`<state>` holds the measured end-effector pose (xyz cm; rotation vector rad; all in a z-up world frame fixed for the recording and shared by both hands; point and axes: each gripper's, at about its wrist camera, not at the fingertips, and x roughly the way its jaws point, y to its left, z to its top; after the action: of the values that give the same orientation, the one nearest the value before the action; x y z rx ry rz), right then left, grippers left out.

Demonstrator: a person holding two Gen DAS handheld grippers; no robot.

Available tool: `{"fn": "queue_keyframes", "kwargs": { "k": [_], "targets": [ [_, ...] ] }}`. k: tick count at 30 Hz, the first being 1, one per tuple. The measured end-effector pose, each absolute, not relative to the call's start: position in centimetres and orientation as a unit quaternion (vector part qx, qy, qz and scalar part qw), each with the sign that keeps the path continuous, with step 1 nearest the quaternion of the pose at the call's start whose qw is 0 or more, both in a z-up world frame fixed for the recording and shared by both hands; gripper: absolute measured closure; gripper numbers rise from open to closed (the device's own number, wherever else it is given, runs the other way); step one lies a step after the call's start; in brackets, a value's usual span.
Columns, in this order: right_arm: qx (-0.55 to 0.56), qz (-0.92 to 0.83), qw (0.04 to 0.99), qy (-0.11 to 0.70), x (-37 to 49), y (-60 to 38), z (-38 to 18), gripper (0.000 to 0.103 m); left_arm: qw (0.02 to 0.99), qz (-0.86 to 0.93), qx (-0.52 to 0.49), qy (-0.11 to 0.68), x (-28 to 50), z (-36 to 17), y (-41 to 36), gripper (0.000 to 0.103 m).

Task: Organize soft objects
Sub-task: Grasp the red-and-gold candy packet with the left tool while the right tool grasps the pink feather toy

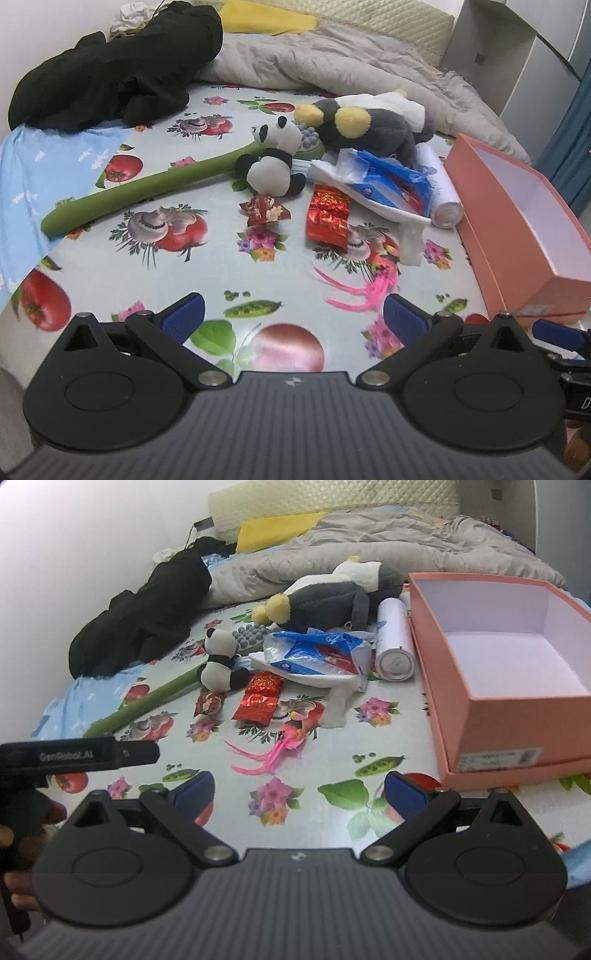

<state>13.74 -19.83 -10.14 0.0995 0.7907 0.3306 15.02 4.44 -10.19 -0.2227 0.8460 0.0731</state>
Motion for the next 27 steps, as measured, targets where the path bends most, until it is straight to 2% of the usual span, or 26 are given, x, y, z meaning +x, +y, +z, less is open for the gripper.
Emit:
{"fn": "queue_keyframes", "kwargs": {
  "k": [10,15,17,22,27],
  "targets": [
    [0.046,0.17,0.895,0.41,18.3,-18.2,-12.8,0.005,0.895,0.05,-0.113,0.428,20.1,-12.9,5.8,0.0],
    [0.038,0.174,0.89,0.421,20.8,-17.4,-14.3,0.015,0.894,0.05,-0.119,0.428,23.0,-14.3,6.5,0.0],
    [0.036,0.176,0.887,0.426,21.9,-17.0,-14.9,0.026,0.894,0.051,-0.119,0.428,24.1,-14.9,6.6,0.0],
    [0.03,0.185,0.88,0.437,24.4,-15.8,-16.6,0.036,0.897,0.052,-0.11,0.425,26.6,-16.4,6.9,0.001],
    [0.022,0.195,0.883,0.426,25.8,-14.8,-17.7,0.036,0.897,0.052,-0.128,0.421,28.2,-17.6,7.8,0.01]
  ]
}}
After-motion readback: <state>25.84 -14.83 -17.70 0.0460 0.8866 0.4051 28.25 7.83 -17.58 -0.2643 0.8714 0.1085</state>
